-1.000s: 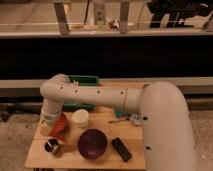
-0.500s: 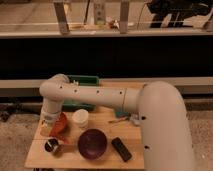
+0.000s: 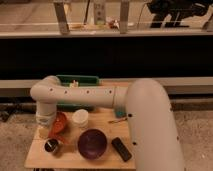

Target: Place pepper in metal cup

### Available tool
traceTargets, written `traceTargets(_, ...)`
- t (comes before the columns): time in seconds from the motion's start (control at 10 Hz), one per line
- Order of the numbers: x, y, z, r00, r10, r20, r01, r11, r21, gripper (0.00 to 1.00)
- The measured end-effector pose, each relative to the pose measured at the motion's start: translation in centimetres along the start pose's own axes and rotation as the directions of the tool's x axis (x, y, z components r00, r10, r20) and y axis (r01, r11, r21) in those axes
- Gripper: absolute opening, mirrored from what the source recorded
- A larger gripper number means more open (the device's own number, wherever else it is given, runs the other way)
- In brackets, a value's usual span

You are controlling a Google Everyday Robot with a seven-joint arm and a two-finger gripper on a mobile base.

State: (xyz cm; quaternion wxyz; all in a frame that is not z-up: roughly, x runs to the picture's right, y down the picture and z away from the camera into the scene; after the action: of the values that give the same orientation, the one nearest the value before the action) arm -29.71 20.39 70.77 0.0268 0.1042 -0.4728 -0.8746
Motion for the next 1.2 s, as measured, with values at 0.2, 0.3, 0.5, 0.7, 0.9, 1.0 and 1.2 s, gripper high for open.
traceTargets(0.2, 0.6, -0.3, 0.9, 0.998, -0.014, 0.054, 0.014, 1.0, -0.007, 0.0)
traceTargets(0.3, 0.5, -0.4, 1.1, 0.998, -0.015, 0.066, 0.015, 1.0, -0.007, 0.0)
traceTargets(0.5, 1.0, -0.8, 1.7, 0.997, -0.023, 0.074, 0.023, 1.0, -0.001, 0.0)
traceTargets(0.7, 1.3, -1.2, 2.2, 0.997, -0.025, 0.079, 0.024, 1.0, 0.006, 0.0)
traceTargets(0.9, 1.5, -1.5, 2.6, 0.996, -0.02, 0.088, 0.019, 1.0, 0.013, 0.0)
traceTargets(1.0, 1.7, -1.6, 2.8, 0.996, -0.018, 0.092, 0.016, 1.0, 0.016, 0.0)
traceTargets(1.2, 2.0, -1.9, 3.2, 0.994, -0.021, 0.103, 0.018, 0.999, 0.03, 0.0)
